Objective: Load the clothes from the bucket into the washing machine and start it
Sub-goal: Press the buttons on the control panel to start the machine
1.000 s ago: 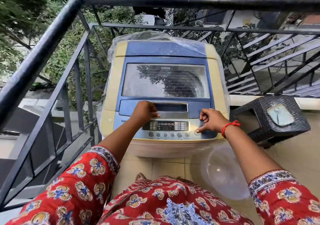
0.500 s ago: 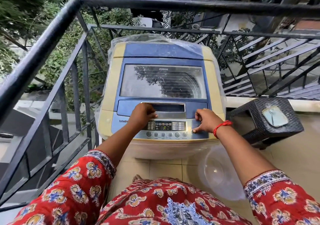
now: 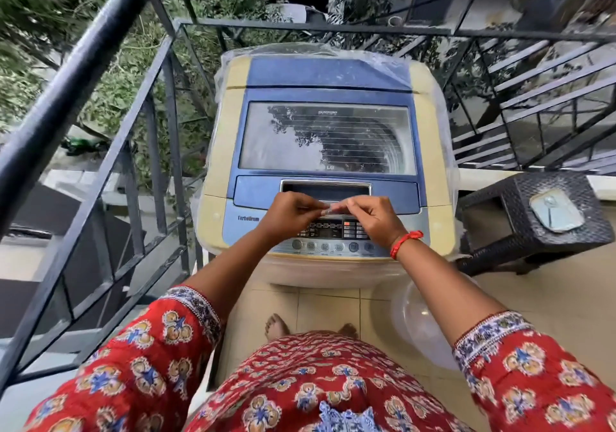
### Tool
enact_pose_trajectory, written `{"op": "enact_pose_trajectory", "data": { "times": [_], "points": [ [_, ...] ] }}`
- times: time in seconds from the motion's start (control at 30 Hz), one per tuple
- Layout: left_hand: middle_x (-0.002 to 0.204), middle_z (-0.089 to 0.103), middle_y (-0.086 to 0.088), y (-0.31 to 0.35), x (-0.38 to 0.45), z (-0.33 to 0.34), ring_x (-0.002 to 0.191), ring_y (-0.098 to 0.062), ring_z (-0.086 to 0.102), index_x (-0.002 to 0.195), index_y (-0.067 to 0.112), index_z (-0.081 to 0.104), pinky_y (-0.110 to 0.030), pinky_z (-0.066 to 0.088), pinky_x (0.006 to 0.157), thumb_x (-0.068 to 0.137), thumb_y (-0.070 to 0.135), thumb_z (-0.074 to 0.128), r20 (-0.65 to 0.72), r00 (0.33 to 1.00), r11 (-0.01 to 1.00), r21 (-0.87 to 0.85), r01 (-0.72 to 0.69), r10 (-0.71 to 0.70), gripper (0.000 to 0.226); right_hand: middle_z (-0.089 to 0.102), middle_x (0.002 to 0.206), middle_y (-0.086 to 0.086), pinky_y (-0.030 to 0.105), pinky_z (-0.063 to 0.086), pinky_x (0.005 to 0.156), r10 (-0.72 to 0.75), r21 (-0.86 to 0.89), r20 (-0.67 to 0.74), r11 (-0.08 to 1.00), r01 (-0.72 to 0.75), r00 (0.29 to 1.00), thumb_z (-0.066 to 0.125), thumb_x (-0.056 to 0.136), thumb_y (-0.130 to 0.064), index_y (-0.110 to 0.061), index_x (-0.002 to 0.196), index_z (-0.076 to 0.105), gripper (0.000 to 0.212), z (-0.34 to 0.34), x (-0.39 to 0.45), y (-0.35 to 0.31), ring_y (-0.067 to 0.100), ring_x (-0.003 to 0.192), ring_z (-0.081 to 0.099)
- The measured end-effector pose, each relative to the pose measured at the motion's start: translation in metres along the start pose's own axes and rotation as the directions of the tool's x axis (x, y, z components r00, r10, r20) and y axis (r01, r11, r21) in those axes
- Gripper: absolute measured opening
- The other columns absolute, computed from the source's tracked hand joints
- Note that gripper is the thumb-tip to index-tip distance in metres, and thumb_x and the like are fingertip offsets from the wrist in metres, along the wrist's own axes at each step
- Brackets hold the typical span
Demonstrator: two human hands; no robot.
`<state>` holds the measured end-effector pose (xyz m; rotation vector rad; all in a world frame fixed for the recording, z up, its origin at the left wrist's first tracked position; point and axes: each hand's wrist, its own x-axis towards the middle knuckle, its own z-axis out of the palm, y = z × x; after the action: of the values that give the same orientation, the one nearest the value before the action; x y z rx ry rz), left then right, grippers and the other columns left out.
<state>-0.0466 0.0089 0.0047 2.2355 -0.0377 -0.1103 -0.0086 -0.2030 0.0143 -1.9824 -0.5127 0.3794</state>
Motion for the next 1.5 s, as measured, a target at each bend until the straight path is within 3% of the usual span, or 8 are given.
{"op": "enact_pose_trajectory", "data": {
  "times": [0.1,0.17,0.23,0.43,0.6,0.9,1.2,1.5],
  "points": [
    [0.074,0.073,0.0,-0.003,0.006,-0.004,0.061,0.005,0.058,0.089,0.011,0.078,-0.011,0.043,0.058,0.087,0.031,0.071,0.043,0.993,0.985,-0.123,0.118,-0.113,0.022,0.073,0.091,0.022,0.049,0.055,0.088,0.085,0.239,0.048,0.966,-0.094,0.995,0.041,0.099,-0.032,-0.007,0.101,0.075,0.043,0.006,0.012,0.004,0.033,0.089,0.071],
    [0.074,0.074,-0.002,-0.007,0.011,-0.007,0.061,0.003,0.059,0.088,0.012,0.079,-0.015,0.044,0.06,0.089,0.035,0.067,0.081,0.985,0.967,-0.195,0.165,-0.152,0.026,0.071,0.094,0.028,0.054,0.052,0.093,0.155,0.402,0.065,0.9,-0.168,0.986,0.037,0.099,-0.031,0.008,0.099,0.071,0.052,0.008,0.018,0.009,0.038,0.093,0.071],
    [0.075,0.075,-0.004,-0.009,0.015,-0.01,0.064,-0.002,0.062,0.088,0.011,0.079,-0.018,0.046,0.062,0.089,0.037,0.068,0.107,0.981,0.957,-0.227,0.183,-0.162,0.028,0.071,0.095,0.03,0.056,0.05,0.095,0.172,0.434,0.065,0.882,-0.183,0.983,0.033,0.099,-0.031,0.012,0.097,0.07,0.056,0.009,0.021,0.012,0.04,0.094,0.07],
    [0.083,0.077,-0.005,-0.017,0.023,-0.011,0.083,-0.022,0.074,0.091,0.009,0.079,-0.037,0.058,0.076,0.085,0.034,0.072,0.162,0.979,0.946,-0.279,0.165,-0.123,0.026,0.072,0.094,0.027,0.056,0.049,0.096,0.167,0.41,0.095,0.892,-0.191,0.981,0.039,0.095,-0.027,0.009,0.094,0.072,0.048,0.004,0.025,0.015,0.037,0.094,0.071],
    [0.078,0.077,-0.001,-0.02,0.022,-0.012,0.069,-0.008,0.068,0.091,0.009,0.079,-0.023,0.051,0.061,0.085,0.031,0.074,0.189,0.976,0.951,-0.267,0.156,-0.107,0.023,0.072,0.097,0.026,0.057,0.047,0.099,0.168,0.401,0.149,0.891,-0.215,0.974,0.041,0.093,-0.025,0.004,0.097,0.073,0.044,-0.001,0.03,0.018,0.036,0.099,0.069],
    [0.077,0.075,-0.003,-0.022,0.026,-0.011,0.064,-0.006,0.066,0.096,0.003,0.077,-0.019,0.048,0.058,0.085,0.024,0.074,0.204,0.973,0.942,-0.294,0.163,-0.104,0.024,0.071,0.1,0.026,0.058,0.046,0.099,0.162,0.395,0.168,0.893,-0.217,0.972,0.038,0.094,-0.023,0.006,0.1,0.071,0.045,0.0,0.032,0.023,0.035,0.101,0.069],
    [0.081,0.076,-0.015,-0.021,0.026,-0.01,0.069,-0.011,0.061,0.09,0.005,0.079,-0.029,0.045,0.061,0.084,0.028,0.074,0.188,0.977,0.932,-0.324,0.162,-0.105,0.024,0.072,0.098,0.025,0.059,0.046,0.098,0.15,0.397,0.136,0.897,-0.193,0.979,0.039,0.092,-0.021,0.008,0.097,0.072,0.044,0.002,0.031,0.019,0.035,0.099,0.069],
    [0.083,0.077,-0.01,-0.023,0.026,-0.01,0.074,-0.016,0.068,0.094,0.007,0.078,-0.03,0.051,0.065,0.087,0.026,0.072,0.202,0.972,0.92,-0.346,0.184,-0.118,0.021,0.072,0.099,0.024,0.053,0.05,0.096,0.129,0.394,0.126,0.904,-0.169,0.984,0.039,0.093,-0.02,0.009,0.097,0.072,0.044,0.002,0.03,0.02,0.034,0.098,0.07]
  ]
}}
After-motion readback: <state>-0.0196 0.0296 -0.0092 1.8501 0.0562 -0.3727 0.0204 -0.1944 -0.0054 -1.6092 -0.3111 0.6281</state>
